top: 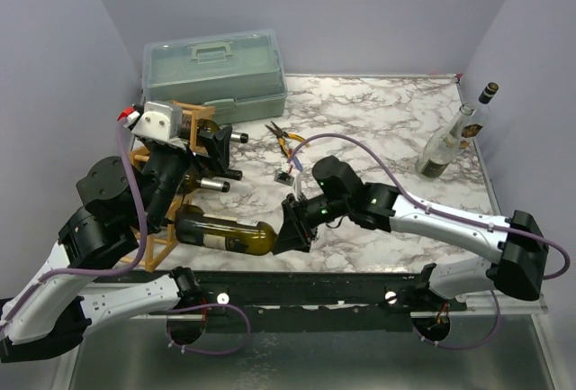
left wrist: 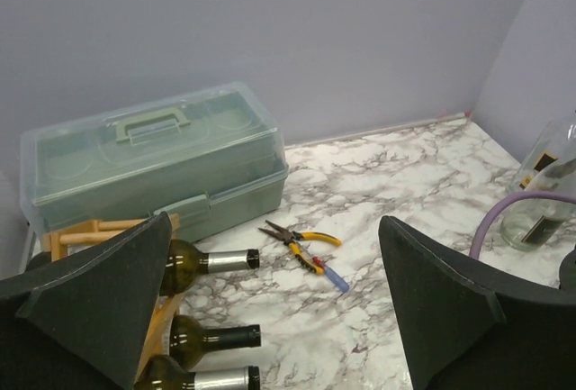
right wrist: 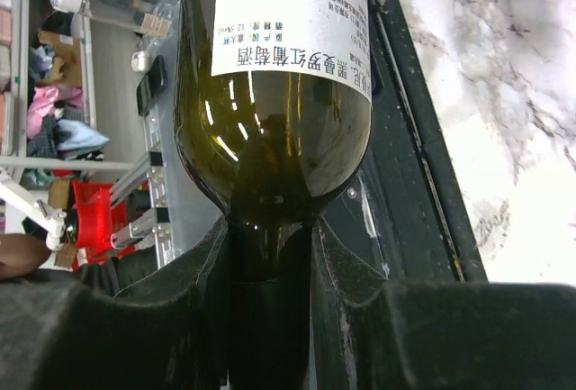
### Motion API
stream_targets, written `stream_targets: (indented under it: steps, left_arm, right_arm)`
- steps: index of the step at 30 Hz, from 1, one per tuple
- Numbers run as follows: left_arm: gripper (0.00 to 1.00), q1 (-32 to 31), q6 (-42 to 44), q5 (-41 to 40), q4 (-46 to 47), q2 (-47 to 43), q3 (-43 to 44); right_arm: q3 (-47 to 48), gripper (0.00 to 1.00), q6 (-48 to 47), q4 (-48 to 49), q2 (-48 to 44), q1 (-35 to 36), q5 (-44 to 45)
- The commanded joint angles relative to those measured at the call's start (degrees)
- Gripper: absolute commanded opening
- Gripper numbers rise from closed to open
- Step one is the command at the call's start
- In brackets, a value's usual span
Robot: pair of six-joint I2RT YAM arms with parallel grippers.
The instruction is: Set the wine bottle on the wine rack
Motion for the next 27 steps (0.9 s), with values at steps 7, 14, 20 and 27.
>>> stream_targets:
  steps: [7, 14, 20, 27]
  left_arm:
    - [0.99, 0.1, 0.5, -1.5, -4.7, 1.8, 1.4]
    - [0.99, 0.1, 0.8, 0.2, -5.9, 2.4, 1.9]
    - [0.99, 0.1, 1.3, 0.2, -6.3, 2.5, 1.8]
    - [0.99, 0.1, 0.6, 1.3, -6.3, 1.8, 2.0]
  right_arm:
    - [2.5, 0.01, 4.4, 19.9, 8.4, 4.7, -1.0]
    - [5.1, 0.01, 5.0, 22.2, 13.4, 5.6, -2.1]
    - [7.1, 0.01, 5.8, 24.0, 15.7, 6.5, -2.1]
    - [7.6, 0.01, 7.1, 25.9, 16.1, 6.8, -1.3]
